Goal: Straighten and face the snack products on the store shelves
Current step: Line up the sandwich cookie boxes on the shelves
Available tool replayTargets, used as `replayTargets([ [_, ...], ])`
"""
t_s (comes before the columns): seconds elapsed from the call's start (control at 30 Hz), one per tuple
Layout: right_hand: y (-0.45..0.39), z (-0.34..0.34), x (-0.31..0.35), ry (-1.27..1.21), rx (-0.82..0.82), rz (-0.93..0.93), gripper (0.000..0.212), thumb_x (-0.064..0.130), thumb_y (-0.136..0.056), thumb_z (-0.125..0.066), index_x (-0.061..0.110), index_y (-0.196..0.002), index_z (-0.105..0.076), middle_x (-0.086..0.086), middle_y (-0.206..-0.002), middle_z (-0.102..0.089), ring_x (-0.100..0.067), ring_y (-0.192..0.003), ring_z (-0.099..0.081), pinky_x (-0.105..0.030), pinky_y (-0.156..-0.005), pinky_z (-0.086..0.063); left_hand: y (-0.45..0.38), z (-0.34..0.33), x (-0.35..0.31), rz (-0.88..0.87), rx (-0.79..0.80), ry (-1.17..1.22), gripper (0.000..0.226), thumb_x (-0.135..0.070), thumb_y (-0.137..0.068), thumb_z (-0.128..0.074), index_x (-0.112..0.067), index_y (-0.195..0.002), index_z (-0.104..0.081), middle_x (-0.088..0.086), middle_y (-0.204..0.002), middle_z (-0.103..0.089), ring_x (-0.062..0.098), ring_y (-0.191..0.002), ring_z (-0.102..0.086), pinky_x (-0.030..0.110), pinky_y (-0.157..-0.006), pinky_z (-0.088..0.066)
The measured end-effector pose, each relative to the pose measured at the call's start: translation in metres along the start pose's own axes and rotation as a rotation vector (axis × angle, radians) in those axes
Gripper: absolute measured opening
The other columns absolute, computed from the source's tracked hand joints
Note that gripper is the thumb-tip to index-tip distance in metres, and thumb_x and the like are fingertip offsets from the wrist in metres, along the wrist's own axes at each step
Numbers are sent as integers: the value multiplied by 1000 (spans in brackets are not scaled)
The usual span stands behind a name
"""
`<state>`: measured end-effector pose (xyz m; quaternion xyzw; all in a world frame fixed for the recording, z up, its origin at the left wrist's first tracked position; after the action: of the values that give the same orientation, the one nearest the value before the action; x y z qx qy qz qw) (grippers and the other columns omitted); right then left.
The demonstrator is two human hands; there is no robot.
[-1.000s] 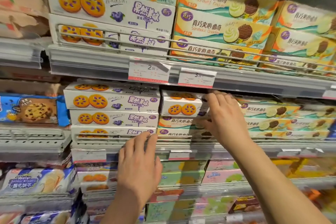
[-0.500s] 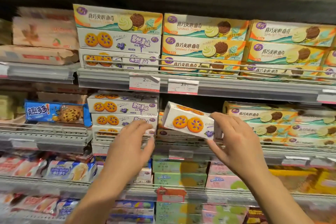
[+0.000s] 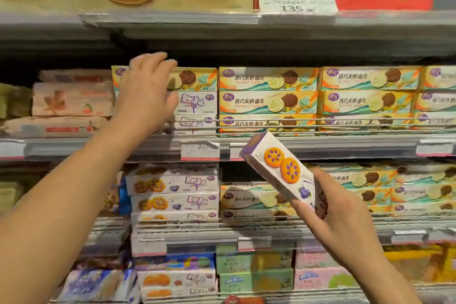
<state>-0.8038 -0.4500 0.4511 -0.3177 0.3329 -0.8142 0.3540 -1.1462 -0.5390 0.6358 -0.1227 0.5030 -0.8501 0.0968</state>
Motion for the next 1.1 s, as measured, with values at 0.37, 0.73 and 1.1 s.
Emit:
replayTargets([
  [0.37, -17, -22, 60, 49, -48, -4, 55, 61, -87, -56, 29, -131, -55, 17, -105, -68, -10, -82, -65, -36, -58, -55, -32, -7, 46, -131, 193, -111, 84, -62, -68, -82, -22, -132, -44, 12, -123, -62, 38, -113, -58, 54, -96, -45],
  [0.73, -21, -14, 80, 95, -52, -50, 55, 58, -86, -60, 32, -134, -53, 17, -103, -71, -8, -80, -66, -34, -58, -55, -11, 30, 58, -178, 93, -213, 73, -60, -73, -77, -23, -132, -57, 11, -124, -55, 33, -109, -51, 45, -76, -45],
  [1.1, -46, -9, 107, 101, -256, -65, 56, 44, -81, -75, 21, -131, -62, 14, -101, -65, -8, -83, -61, -11, -65, -40, 102, 1, 60, -146, 236, 171, 68, -70, -64, -51, -20, -103, -77, 5, -129, -68, 31, -115, -65, 48, -86, -56],
])
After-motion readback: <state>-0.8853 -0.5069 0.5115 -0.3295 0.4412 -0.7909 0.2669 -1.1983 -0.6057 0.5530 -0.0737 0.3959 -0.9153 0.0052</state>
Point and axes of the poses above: each hand's wrist, its own y-axis away from the middle knuckle, its own z-axis out of the back of the hand, x = y × z, the point moved 4 cm from there along -y, towards the middle knuckle
